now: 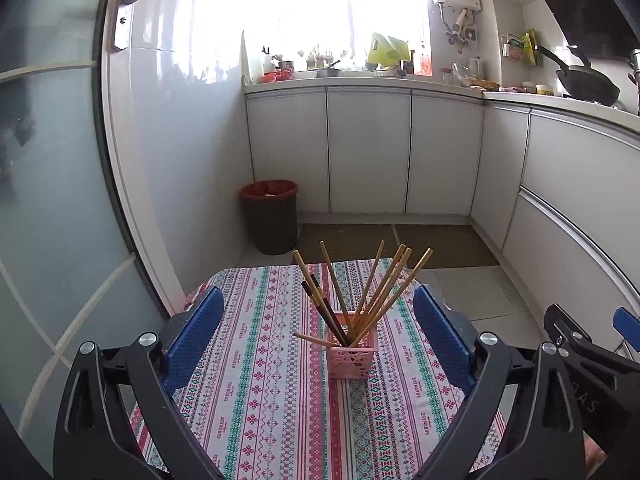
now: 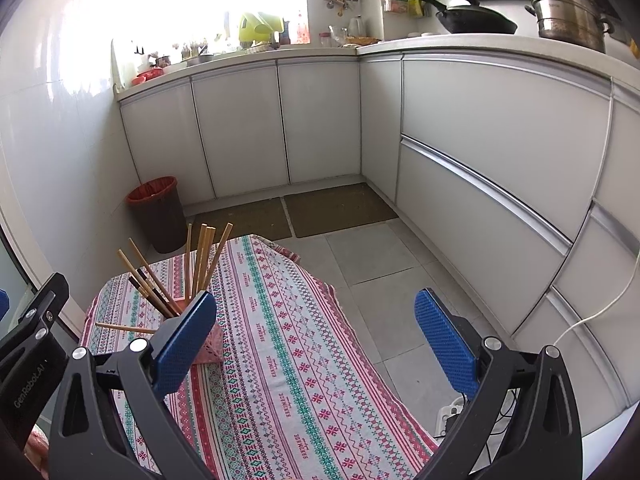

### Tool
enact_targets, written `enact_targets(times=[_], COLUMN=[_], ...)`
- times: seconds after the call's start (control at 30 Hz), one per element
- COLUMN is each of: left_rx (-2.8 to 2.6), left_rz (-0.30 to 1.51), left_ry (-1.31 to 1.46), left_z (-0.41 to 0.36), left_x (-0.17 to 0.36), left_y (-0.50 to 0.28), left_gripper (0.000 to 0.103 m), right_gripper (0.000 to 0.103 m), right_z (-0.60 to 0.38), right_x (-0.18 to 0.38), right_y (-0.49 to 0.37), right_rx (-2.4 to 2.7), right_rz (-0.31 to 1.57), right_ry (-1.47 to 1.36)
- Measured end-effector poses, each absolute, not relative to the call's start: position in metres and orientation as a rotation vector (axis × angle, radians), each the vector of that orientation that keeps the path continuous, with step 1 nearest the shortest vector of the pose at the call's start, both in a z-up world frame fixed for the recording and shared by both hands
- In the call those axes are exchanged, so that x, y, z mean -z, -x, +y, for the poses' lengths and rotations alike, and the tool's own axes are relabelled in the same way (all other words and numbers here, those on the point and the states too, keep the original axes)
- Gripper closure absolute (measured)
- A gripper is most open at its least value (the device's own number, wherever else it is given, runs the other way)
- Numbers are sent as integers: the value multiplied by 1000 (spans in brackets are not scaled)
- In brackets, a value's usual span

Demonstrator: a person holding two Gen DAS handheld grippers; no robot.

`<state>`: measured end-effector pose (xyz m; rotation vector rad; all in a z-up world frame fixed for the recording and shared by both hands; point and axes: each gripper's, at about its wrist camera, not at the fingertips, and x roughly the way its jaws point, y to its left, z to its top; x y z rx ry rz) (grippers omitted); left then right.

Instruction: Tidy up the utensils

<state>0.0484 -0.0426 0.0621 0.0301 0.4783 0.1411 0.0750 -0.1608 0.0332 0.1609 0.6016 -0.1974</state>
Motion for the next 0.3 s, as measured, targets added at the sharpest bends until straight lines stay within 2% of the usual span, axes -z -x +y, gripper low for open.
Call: enact_targets(times=[0.07, 0.3], left_rx=[-146, -144], left_rz=[487, 502], left_ry=[-29, -28], left_z=[-43, -43], left_x=[-62, -60], left_y=[-49, -51], left_gripper=[7, 7], right_gripper=[6, 6], right_z=[-162, -164], right_x=[-33, -34], right_y=[-75, -74], right_rx=[199, 203], right_rz=[600, 596], right_ry=[-166, -174])
